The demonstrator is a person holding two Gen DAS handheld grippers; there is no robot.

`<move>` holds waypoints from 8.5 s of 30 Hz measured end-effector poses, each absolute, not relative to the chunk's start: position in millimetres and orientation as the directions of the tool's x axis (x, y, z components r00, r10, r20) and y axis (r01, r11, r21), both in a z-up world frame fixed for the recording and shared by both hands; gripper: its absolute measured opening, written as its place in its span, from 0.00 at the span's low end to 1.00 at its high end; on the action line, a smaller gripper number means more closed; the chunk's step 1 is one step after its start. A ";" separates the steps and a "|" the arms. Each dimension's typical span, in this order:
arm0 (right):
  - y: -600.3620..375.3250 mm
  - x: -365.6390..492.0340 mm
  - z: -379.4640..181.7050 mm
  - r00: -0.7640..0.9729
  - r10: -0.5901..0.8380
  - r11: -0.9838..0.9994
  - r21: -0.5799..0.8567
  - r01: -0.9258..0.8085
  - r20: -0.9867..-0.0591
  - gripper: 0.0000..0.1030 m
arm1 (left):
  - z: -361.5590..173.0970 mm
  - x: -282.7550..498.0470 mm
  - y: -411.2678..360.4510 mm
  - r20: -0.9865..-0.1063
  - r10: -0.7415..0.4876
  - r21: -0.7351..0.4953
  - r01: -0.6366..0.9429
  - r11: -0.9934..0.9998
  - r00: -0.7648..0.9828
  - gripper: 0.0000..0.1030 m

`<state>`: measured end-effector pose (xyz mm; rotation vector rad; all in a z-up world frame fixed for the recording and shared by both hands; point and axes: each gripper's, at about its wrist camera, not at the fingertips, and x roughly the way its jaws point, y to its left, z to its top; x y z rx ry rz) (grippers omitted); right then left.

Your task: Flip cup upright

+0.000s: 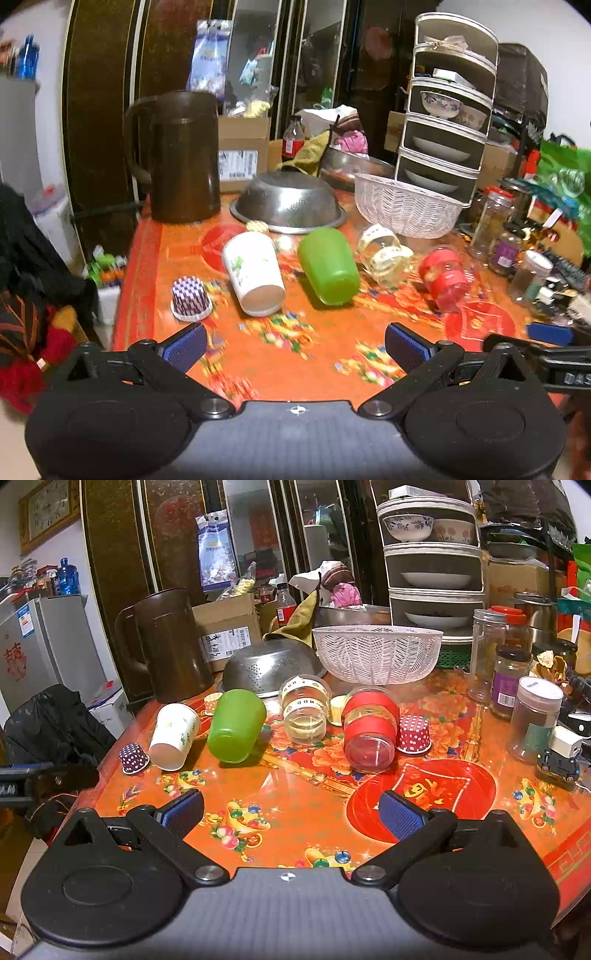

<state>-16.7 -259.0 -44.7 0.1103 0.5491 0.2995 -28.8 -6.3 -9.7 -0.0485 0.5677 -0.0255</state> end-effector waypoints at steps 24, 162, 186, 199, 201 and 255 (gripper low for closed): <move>-323.4 -19.6 -57.8 0.804 0.355 0.927 0.288 -0.239 -0.477 0.99 | -38.9 189.2 -81.6 -0.793 0.026 0.023 -0.013 1.000 0.609 0.65; -201.1 -23.0 -48.7 0.540 0.553 0.832 0.389 -0.395 -0.635 0.73 | -58.2 -144.3 75.4 -0.520 -0.320 -0.461 0.054 0.886 0.792 0.87; -169.8 -96.4 -93.1 0.948 0.312 0.944 -0.093 -0.318 -0.069 0.73 | -60.7 -149.6 74.8 -0.367 -0.355 -0.482 0.151 0.863 0.860 0.87; -161.6 -89.0 -102.8 0.938 0.281 0.944 -0.115 -0.308 -0.202 0.73 | -68.1 -144.3 73.2 -0.376 -0.360 -0.487 0.148 0.860 0.854 0.87; -162.1 -88.8 -102.4 0.936 0.287 0.943 -0.111 -0.313 -0.202 0.73 | -68.9 -144.1 73.5 -0.379 -0.357 -0.486 0.145 0.862 0.854 0.87; -257.1 -153.9 -26.9 0.854 0.304 0.953 0.120 -0.279 -0.423 0.99 | 7.1 -164.3 -15.9 -0.461 -0.192 -0.092 0.168 0.981 0.866 1.00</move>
